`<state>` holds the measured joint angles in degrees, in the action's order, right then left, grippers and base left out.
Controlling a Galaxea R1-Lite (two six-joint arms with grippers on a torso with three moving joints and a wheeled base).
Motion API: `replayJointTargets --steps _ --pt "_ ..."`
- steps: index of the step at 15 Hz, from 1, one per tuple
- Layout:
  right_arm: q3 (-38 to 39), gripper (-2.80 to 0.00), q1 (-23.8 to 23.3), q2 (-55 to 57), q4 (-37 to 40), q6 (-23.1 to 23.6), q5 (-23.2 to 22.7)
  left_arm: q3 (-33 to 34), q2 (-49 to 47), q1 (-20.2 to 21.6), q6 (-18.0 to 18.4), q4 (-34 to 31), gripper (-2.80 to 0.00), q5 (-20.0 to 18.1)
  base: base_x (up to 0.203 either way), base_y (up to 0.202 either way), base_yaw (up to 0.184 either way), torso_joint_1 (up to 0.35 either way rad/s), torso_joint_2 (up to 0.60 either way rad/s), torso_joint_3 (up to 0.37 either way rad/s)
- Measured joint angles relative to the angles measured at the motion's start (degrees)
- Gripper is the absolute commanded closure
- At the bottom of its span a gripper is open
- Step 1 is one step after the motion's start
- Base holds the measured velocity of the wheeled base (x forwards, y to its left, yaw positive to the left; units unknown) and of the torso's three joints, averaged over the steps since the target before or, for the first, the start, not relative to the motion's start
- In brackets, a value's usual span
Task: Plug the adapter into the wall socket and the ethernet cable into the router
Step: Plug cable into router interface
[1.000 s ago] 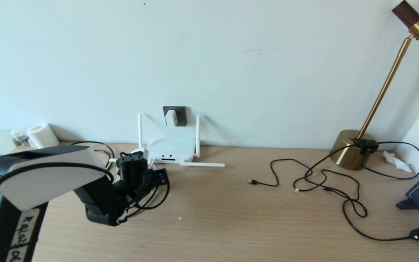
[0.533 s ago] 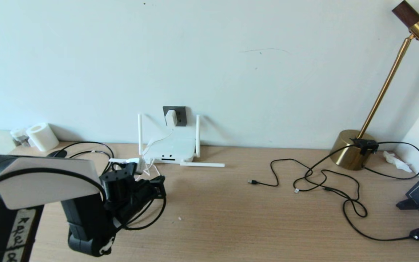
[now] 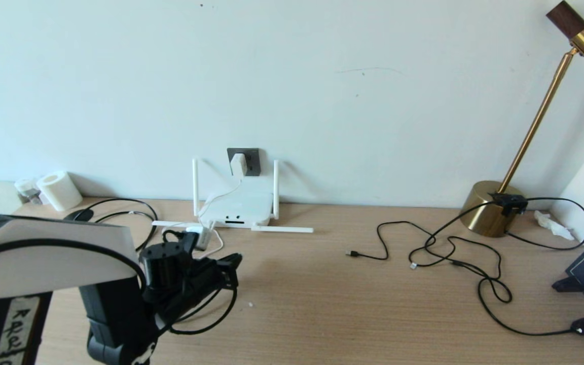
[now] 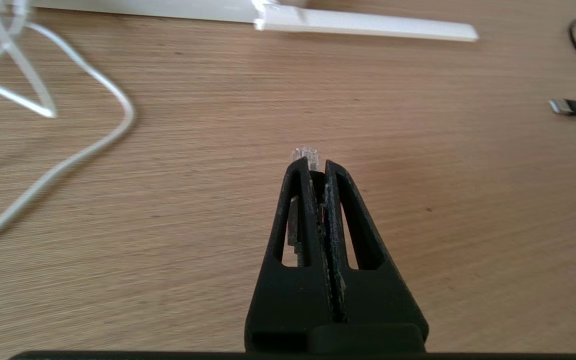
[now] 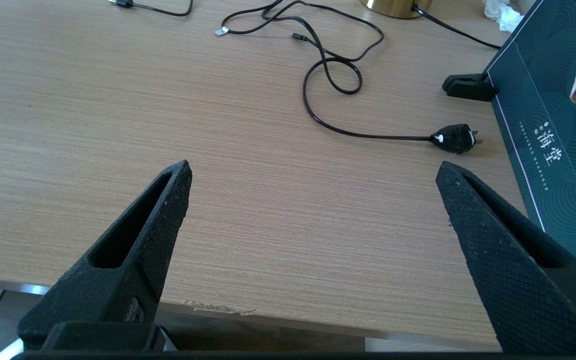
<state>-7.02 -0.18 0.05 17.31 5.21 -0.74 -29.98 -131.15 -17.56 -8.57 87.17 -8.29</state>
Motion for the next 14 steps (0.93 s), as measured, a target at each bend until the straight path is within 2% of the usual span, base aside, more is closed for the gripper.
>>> replayJointTargets --steps 1,2,8,14 --pt "0.0 -2.8 0.0 -0.02 0.0 0.02 0.0 -0.17 -0.17 -0.71 0.01 0.0 0.0 0.02 0.0 0.0 0.0 0.0 0.0 0.0" --pt "0.0 -2.8 0.0 0.0 0.0 0.04 -0.02 -0.33 -0.43 -1.36 0.01 0.01 -2.8 -0.01 0.0 0.0 0.0 0.0 0.0 0.0" --pt "0.0 -2.8 0.0 0.0 0.0 0.02 -0.02 -2.12 -3.01 -2.0 0.03 0.01 -2.8 -0.14 0.0 0.0 0.0 0.0 0.0 0.0" --pt "0.0 -2.8 0.0 0.0 -0.01 0.02 0.0 -0.77 -3.0 -2.05 0.11 0.01 -2.8 0.02 0.0 0.0 0.0 0.0 0.0 0.0"
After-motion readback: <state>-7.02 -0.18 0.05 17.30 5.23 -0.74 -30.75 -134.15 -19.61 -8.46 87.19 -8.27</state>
